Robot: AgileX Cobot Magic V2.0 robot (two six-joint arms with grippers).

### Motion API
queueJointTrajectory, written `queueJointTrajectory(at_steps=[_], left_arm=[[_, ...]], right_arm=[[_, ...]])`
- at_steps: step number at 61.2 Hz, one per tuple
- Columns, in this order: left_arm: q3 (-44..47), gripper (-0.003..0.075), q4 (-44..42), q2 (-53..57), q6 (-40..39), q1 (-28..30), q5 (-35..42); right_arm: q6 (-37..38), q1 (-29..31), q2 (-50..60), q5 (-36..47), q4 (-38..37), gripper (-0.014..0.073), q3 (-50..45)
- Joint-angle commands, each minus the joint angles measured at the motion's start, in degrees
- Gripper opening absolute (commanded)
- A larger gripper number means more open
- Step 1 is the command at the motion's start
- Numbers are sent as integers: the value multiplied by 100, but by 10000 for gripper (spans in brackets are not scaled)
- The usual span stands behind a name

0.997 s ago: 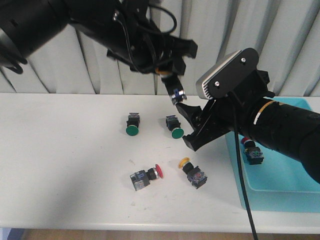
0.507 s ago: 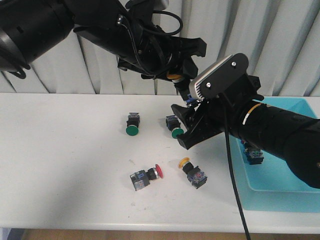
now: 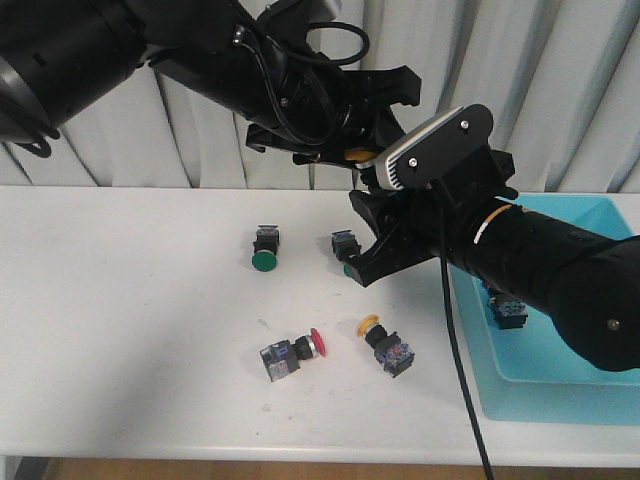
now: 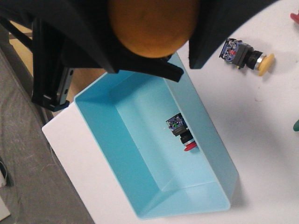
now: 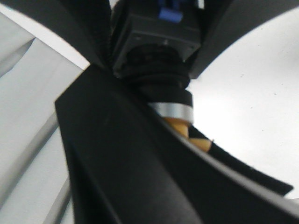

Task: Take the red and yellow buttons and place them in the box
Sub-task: 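Grasp the yellow button with the right gripper from the left gripper, then carry the yellow button with the right gripper into the blue box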

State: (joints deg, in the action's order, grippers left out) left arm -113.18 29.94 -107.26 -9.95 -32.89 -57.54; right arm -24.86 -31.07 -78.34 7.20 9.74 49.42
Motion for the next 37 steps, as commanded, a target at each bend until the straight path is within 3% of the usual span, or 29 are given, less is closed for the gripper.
queueJointTrajectory(at_steps=[1, 10, 28, 37], left_arm=[[-169, 26, 348, 348, 91, -24, 187], [-169, 91, 355, 348, 471, -24, 43], [-169, 333, 335, 348, 995, -24, -39], [-169, 360, 339, 374, 1566, -24, -153]], right_arm=[[-27, 8, 128, 358, -1, -15, 174], [-35, 8, 128, 363, -18, -8, 174], [-39, 8, 128, 338, -18, -8, 174], [-39, 48, 128, 222, -10, -8, 174]])
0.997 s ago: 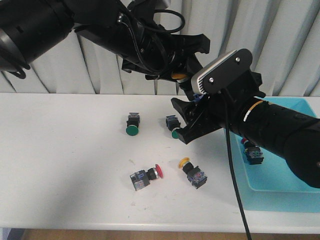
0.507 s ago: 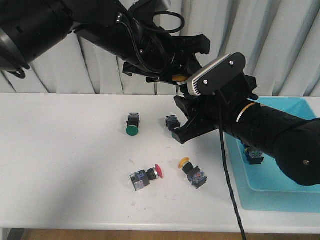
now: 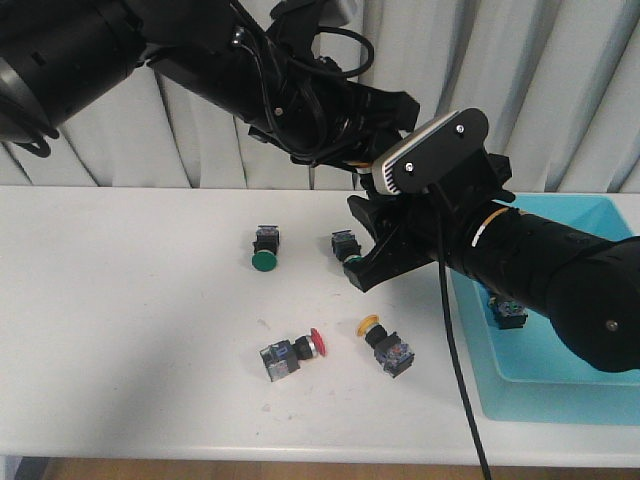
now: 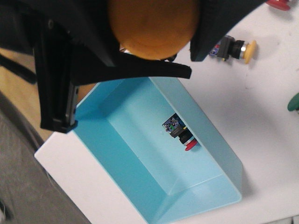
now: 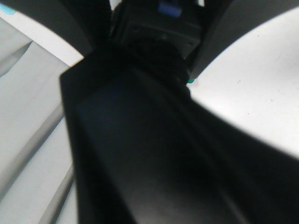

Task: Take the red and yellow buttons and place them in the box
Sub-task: 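Carry the yellow button with the right gripper into the blue box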

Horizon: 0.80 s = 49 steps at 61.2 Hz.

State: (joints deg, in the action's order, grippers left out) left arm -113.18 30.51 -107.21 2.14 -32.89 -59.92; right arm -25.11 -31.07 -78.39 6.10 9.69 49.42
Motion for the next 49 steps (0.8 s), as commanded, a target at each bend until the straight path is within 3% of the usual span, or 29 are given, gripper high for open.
queueJointTrajectory(at_steps=[1, 16, 30, 37, 49], left_arm=[[-169, 360, 282, 377, 374, -24, 70], [-169, 360, 165, 532, 548, -6, 191], [-171, 349, -1060, 709, 654, -6, 193], [-171, 284, -2137, 844, 582, -6, 108], [-171, 45, -4112, 1028, 56, -6, -120]], right_arm=[[-9, 66, 133, 319, 4, -8, 174], [-20, 628, 139, -61, 495, -8, 174], [60, 1689, 340, -328, 750, -8, 223], [89, 2454, 365, -732, 1055, -8, 223], [73, 3469, 67, -1232, 1016, -5, 223]])
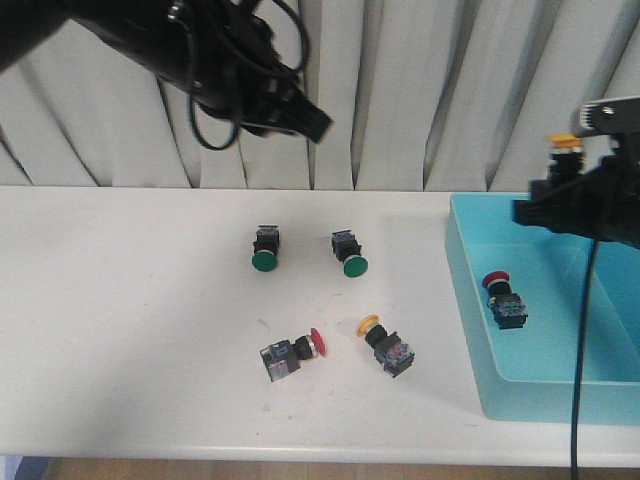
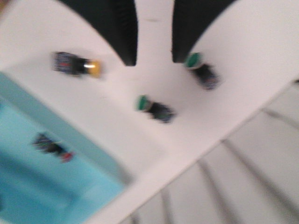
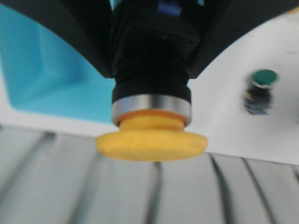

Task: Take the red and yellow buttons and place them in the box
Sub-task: 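Carry the yellow button with the right gripper into the blue box, then open the right gripper beside the red button and withdraw it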

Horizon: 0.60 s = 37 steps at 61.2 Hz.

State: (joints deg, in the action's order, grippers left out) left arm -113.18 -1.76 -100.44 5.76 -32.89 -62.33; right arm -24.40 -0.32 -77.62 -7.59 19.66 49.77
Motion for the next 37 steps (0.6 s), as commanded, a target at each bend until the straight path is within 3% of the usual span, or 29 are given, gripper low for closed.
queueJointTrajectory(at_steps=[1, 3, 11, 37], left_arm=[[-171, 27, -971, 351, -306, -6, 71], [-171, -6, -1094, 351, -300, -6, -26], [-159, -8, -1203, 309, -209, -6, -366], [561, -8, -1145, 314, -276, -6, -60]], right_arm=[[2, 470, -52, 115, 12, -4, 188], [-4, 554, -168, 100, 5, -4, 188], [-144, 764, -702, 53, -29, -3, 188], [-82, 773, -2598, 376, -103, 25, 423]])
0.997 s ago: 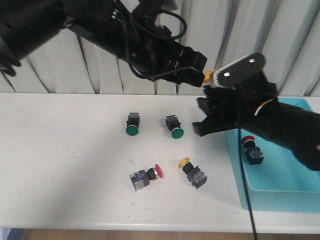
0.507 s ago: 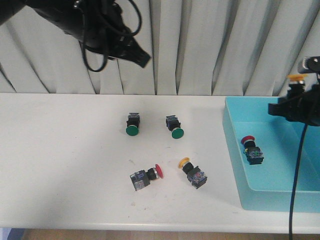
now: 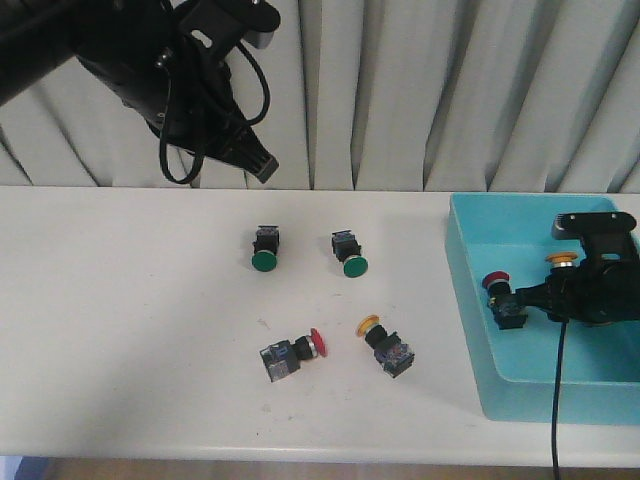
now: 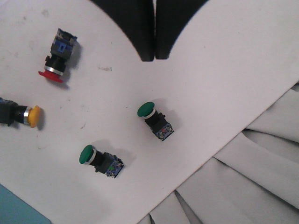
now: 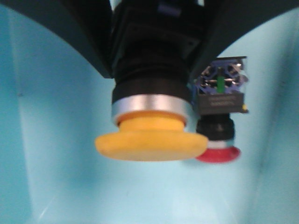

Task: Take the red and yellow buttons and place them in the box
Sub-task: 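Open the right gripper beside the red button and withdraw it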

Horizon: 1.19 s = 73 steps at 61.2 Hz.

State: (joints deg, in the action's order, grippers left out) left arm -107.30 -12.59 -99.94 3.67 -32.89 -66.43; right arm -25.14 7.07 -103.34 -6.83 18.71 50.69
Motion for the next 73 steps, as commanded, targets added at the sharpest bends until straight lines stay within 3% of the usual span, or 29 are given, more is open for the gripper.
queueJointTrajectory(at_steps=[1, 11, 38, 54, 56, 57, 73], left_arm=[[-10, -8, -62, 265, -67, -6, 365], [4, -8, -62, 265, -67, -6, 354], [4, -7, -55, 265, -67, -11, 335], [4, -7, 127, 265, -72, -15, 337], [4, -7, 152, 265, -72, -15, 346], [4, -7, 244, 265, -72, -15, 385], [4, -7, 244, 265, -72, -15, 456]], right_arm=[[-7, 35, -69, 281, 3, 29, 366], [16, 35, -465, -41, 95, 99, 746], [-31, 35, -659, -386, -104, 454, 1148], [-31, 35, 199, -711, -197, 471, 1161], [-31, 20, 433, -776, -184, 470, 1161], [-31, -46, 1288, -990, -95, 471, 1161], [-31, -279, 3417, -1285, 307, 471, 1161]])
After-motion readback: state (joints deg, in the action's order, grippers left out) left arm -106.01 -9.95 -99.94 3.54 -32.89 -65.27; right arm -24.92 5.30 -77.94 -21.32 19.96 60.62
